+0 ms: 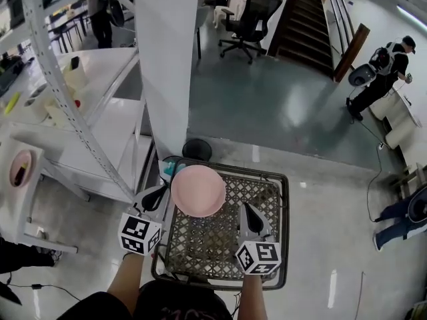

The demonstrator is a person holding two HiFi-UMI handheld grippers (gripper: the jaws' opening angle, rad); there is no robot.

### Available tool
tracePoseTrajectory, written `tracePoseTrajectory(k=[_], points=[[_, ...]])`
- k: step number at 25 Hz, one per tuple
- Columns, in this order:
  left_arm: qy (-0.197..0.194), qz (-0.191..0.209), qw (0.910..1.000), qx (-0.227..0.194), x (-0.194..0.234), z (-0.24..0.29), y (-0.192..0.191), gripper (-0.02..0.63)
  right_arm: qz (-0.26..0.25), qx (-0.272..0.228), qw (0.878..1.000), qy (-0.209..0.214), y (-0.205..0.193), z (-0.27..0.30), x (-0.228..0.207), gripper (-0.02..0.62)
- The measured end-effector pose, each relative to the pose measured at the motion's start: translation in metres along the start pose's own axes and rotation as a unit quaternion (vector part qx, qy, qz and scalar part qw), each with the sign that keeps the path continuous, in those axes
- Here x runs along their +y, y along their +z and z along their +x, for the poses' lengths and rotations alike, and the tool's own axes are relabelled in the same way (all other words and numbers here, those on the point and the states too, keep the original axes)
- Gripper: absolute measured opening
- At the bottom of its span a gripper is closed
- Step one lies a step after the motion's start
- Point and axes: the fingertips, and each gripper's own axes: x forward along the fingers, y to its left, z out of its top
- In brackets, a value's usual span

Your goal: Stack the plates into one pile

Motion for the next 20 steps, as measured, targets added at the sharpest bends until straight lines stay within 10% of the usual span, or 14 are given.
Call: tracePoseTrajectory(k=[20], points=[[-0.031,0.043,0.9979,-0.036,-0.020,-0.005,0.035,0.002,-0.018,-0.045,0.999,-0.007,0.035,-0.021,0.007,0.009]])
